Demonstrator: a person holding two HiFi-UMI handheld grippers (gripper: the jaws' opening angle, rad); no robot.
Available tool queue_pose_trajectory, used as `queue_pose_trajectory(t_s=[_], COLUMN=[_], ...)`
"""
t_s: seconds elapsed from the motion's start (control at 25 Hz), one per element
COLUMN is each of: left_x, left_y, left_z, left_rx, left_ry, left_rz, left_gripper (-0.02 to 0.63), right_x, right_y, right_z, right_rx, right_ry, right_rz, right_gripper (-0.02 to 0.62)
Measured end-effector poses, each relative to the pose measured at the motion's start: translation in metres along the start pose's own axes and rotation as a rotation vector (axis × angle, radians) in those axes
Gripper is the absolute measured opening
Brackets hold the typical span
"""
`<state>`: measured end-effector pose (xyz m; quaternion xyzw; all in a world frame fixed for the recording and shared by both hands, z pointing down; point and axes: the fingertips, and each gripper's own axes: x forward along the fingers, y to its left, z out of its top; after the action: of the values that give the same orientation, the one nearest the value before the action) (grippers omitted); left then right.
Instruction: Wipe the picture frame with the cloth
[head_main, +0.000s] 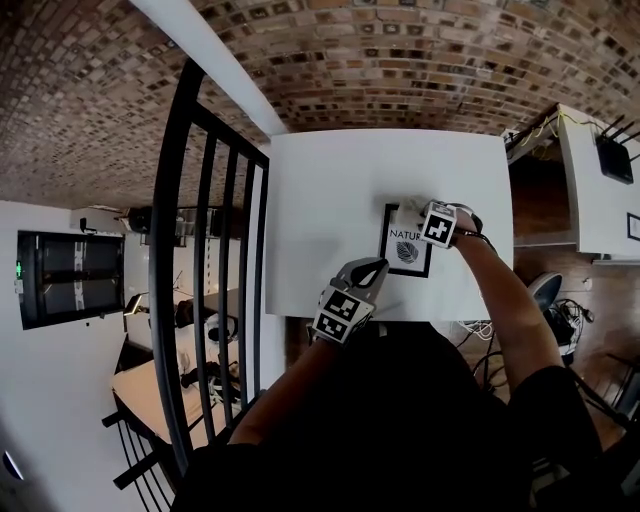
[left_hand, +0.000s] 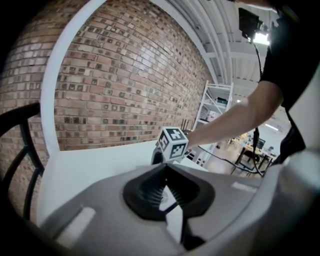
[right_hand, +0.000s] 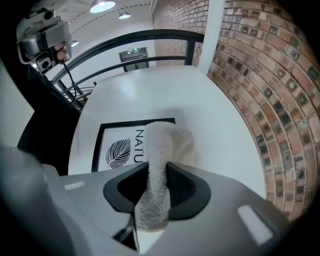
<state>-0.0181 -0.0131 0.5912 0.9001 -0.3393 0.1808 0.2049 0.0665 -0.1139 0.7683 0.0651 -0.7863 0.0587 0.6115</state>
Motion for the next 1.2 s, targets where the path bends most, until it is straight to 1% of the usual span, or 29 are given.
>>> queue_pose_trajectory(t_s=[0.28,0.52,0.64,0.8,0.92,1.0,1.08,1.2], left_x=[0.001,0.003,0.004,0.008,0.009,0.01,0.012,0.014], left_y=[0.0,-0.001,-0.005,-0.018,-0.021,-0.023,-0.023,-0.026], left_z=[-0.006,-0.006,-0.005,-0.001,0.0,0.001,0.001,-0.001], left_rx=[-0.008,-0.001,0.003,-0.006,-0.004,-0.011,-0.015,-0.021], left_ry=[0.016,0.02,0.018,0.02,0.024,0.03,0.032,0.036], left_rz=[-0.003,-0.007,-0.016,-0.049,-0.055,-0.055,-0.054,-0.058], left_gripper=[0.0,0.0,0.001,0.002,0.001,0.002,0.001,0.001], right_x=[0.0,-0.006,-0.01,-0.015,-0.021,-0.025,-0.028,-0.037], right_y=[0.056,0.111,0.134,0.156,0.161,0.154,0.134,0.089], right_z=[0.009,0.005,0.005,0.002,0.0,-0.002,-0.007,-0.016], right_rx=[-0.067,-0.123,-0.152,-0.179,-0.183,-0.173,-0.156,-0.106], right_ry=[-0.031,-0.003,0.0,-0.004,-0.012,-0.023,-0.032,-0.031], right_rz=[0.115,0.213,0.252,0.282,0.285,0.274,0.23,0.132], right_gripper=[0.107,0.107,0.107,0.107,0.107,0.107,0.107,0.107])
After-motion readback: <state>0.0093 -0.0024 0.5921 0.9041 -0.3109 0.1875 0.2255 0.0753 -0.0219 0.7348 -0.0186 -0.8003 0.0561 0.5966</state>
